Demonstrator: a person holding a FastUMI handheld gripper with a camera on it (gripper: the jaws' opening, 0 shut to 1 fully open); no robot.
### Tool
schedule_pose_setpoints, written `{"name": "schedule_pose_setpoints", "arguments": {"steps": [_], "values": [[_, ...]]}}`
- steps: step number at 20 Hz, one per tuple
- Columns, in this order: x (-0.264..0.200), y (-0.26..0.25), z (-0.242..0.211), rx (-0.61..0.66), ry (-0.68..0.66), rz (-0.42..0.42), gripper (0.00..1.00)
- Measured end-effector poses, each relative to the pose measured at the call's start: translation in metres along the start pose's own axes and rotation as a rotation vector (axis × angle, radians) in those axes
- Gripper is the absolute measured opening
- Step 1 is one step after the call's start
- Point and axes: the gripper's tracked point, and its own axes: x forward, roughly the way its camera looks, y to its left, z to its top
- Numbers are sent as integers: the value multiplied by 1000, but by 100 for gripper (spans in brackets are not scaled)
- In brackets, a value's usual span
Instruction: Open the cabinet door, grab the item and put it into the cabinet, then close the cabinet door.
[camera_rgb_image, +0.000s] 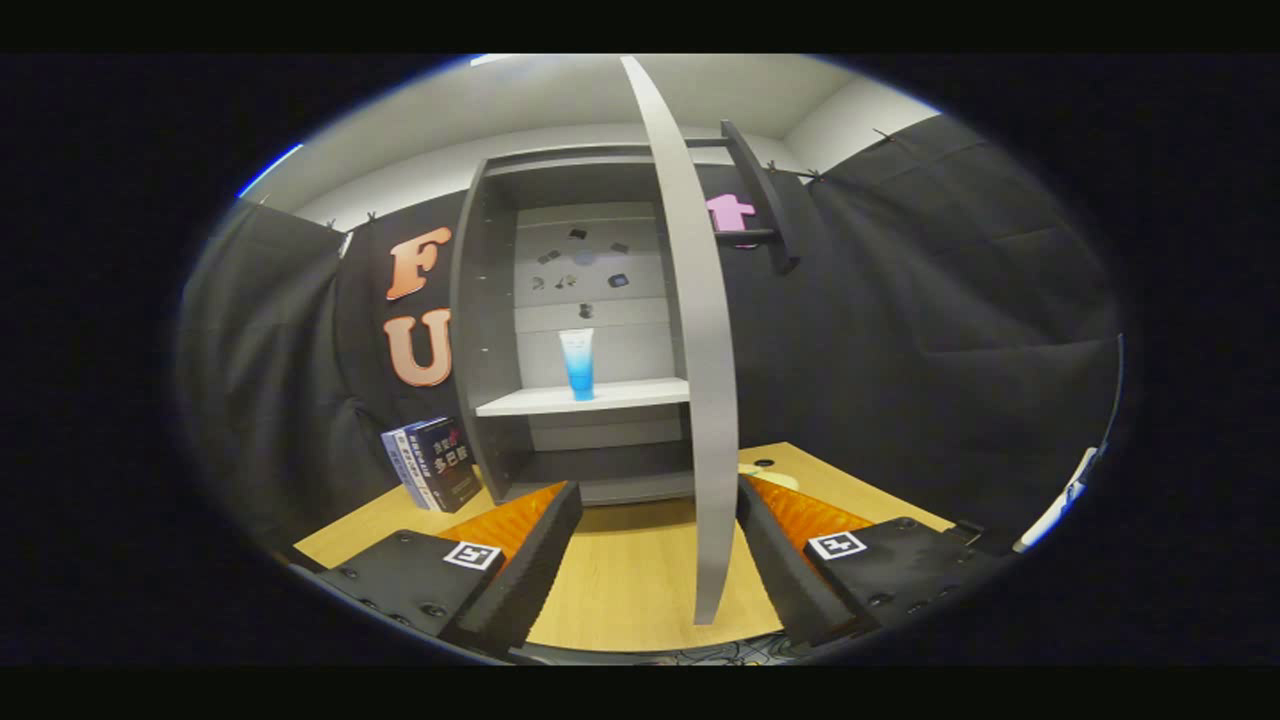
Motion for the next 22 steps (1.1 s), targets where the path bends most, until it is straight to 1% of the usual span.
{"name": "schedule_pose_setpoints", "arguments": {"steps": [3, 5, 7, 9, 12, 13, 14, 15, 17, 22], "values": [[14, 49, -2, 39, 1, 104, 96], [31, 76, -3, 83, 1, 170, 96], [54, 99, -7, 120, 9, 219, 96], [76, 111, -16, 143, 21, 252, 96], [121, 128, -21, 169, 46, 281, 96], [135, 136, -22, 183, 51, 296, 100], [155, 141, -19, 183, 35, 292, 100], [166, 147, -21, 165, 35, 291, 100], [178, 154, -24, 117, 31, 286, 100], [215, 167, -23, 72, 33, 236, 100]]}}
